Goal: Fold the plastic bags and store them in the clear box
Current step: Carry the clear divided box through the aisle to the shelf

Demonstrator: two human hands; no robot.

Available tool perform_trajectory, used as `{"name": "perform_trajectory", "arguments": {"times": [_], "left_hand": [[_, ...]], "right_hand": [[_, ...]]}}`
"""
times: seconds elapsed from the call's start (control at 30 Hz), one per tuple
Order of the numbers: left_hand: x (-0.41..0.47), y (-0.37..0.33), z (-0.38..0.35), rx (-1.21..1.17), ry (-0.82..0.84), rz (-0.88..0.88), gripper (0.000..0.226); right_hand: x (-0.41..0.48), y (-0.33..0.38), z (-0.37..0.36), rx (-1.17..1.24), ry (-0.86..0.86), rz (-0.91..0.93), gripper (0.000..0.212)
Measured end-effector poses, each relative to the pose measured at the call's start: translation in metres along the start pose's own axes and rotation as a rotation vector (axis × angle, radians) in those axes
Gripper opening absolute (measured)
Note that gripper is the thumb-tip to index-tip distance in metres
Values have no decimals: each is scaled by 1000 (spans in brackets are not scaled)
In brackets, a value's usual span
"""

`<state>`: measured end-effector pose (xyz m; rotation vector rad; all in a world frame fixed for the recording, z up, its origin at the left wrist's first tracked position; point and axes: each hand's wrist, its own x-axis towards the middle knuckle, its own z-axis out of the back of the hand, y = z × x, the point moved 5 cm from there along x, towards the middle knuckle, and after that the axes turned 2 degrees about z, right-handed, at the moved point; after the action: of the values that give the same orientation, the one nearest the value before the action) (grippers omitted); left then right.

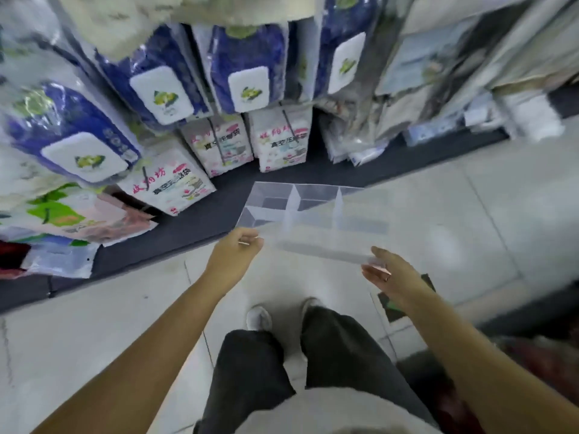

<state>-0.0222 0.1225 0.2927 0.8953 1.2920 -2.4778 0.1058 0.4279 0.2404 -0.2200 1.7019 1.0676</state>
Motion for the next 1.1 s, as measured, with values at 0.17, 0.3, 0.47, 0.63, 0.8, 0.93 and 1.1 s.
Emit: {"name": "perform_trajectory", "arguments": {"times": [0.17, 0.3, 0.47, 0.63, 0.8, 0.93, 1.1], "left_hand": [[-48, -113, -48, 57, 173, -261, 16], [-70, -189, -110, 83, 302, -416, 17], [-77, -260, -198, 146, 401, -495, 15], [-61, -315, -272, 204, 433, -515, 10], [-12, -358, -338, 307, 446, -497, 10], [50, -414, -398, 369, 440, -472, 12], [110, -535, -497, 490, 564, -512, 14]], "right_hand": [[-107, 21, 102, 216, -60, 75, 41], [-147, 12, 173, 448, -179, 115, 50], [-150, 24, 233, 624, -237, 184, 63], [-118, 78, 297, 734, -314, 211, 48], [-64, 138, 362, 807, -391, 262, 67], [-20, 198, 407, 801, -478, 276, 87], [12, 271, 463, 888, -583, 285, 50]]}}
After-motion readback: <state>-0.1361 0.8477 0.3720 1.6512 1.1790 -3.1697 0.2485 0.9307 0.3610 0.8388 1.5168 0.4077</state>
